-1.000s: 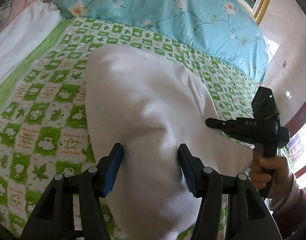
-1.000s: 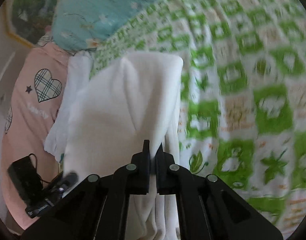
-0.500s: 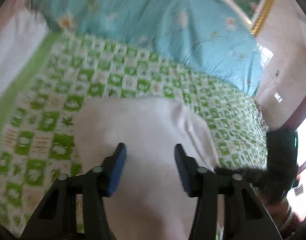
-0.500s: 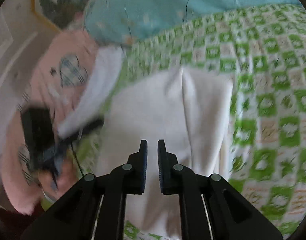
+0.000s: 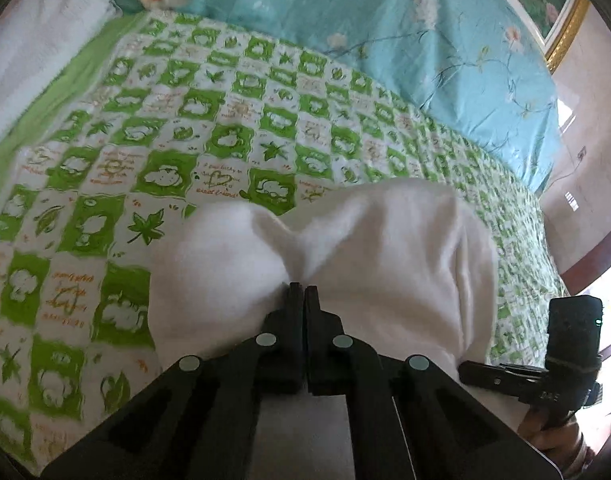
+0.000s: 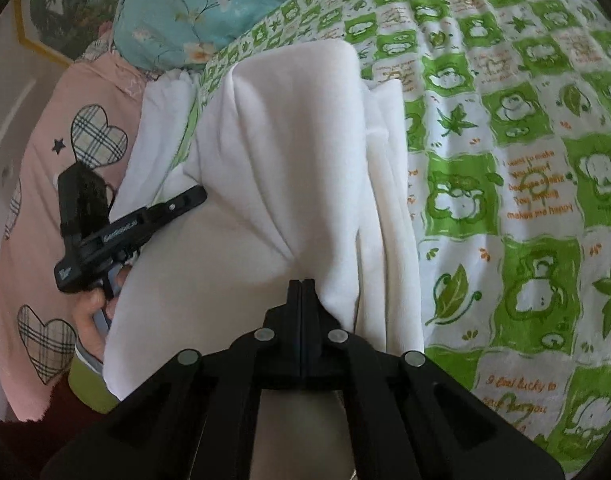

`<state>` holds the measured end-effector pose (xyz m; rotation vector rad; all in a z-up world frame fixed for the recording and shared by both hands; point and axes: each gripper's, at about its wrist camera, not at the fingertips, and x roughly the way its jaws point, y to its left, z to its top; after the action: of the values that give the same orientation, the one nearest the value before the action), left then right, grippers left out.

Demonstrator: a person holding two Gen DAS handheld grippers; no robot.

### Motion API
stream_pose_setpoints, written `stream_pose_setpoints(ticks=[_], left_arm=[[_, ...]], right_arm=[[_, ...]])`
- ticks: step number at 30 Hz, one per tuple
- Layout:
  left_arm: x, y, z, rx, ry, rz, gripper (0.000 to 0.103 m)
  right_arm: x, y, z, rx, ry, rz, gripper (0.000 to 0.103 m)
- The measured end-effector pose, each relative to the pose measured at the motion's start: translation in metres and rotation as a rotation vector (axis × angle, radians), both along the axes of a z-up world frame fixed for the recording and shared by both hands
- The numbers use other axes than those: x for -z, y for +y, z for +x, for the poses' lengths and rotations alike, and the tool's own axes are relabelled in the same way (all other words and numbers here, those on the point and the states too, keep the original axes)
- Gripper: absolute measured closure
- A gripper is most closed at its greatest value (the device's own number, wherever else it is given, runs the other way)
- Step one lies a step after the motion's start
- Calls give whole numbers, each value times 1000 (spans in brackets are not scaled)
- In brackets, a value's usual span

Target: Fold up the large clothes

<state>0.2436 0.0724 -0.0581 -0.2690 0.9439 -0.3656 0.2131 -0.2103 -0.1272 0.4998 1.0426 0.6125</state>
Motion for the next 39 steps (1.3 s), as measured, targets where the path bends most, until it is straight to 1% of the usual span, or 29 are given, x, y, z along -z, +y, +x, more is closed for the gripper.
stream_pose_setpoints(ticks=[2, 5, 7, 8, 9, 12, 13, 17, 20, 21, 22, 24, 26, 29, 31, 33, 34, 35, 37, 39], left_arm=[[-12, -3, -20, 18, -29, -14, 96], [-29, -7, -63, 61, -76, -25, 93], [-35, -8, -92, 87, -107, -38, 92], [-35, -7, -105, 100, -111, -56, 91], [-34, -8, -117, 112, -110, -68, 91], [-30, -13, -138, 118, -108, -59, 91], [-28, -14, -143, 116, -114, -71, 91], [-8, -15, -144, 104, -96, -124, 93], [3, -16, -141, 92, -98, -156, 93], [4, -16, -140, 92, -98, -157, 93], [6, -17, -140, 94, -102, -155, 94], [8, -20, -138, 99, -110, -143, 94], [8, -22, -136, 97, -104, -141, 94], [3, -23, -132, 101, -89, -123, 94], [-5, -23, -134, 108, -80, -103, 95], [-16, -21, -137, 108, -84, -84, 91], [-23, -18, -141, 104, -96, -80, 82], [-29, -15, -145, 97, -106, -76, 67], [-45, -5, -156, 54, -151, -56, 52], [-54, 4, -164, 22, -170, -57, 51]], right_arm=[[-1, -6, -8, 13, -1, 0, 103], [-4, -9, -14, 19, 3, -8, 103], [-9, -10, -16, 24, 7, -14, 103], [-16, -10, -18, 31, -10, -23, 98], [-22, -10, -19, 38, -29, -31, 97], [-41, -5, -13, 40, -79, -18, 97], [-45, -2, -9, 35, -87, -15, 97], [-57, 23, 12, 9, -121, -43, 97], [-49, 31, 31, 23, -116, -77, 97], [-42, 29, 37, 45, -105, -102, 102], [-35, 26, 44, 62, -89, -101, 103], [-21, 16, 52, 73, -64, -45, 103], [-19, 13, 52, 85, -81, -34, 103], [-21, 11, 48, 114, -102, -50, 103], [-23, 3, 46, 166, -104, -67, 103], [-25, -11, 44, 193, -81, -30, 103], [-28, -14, 42, 194, -81, -30, 103], [-34, -18, 36, 190, -94, -46, 100], [-43, -23, 25, 179, -105, -59, 100], [-50, -30, 9, 156, -111, -48, 99]])
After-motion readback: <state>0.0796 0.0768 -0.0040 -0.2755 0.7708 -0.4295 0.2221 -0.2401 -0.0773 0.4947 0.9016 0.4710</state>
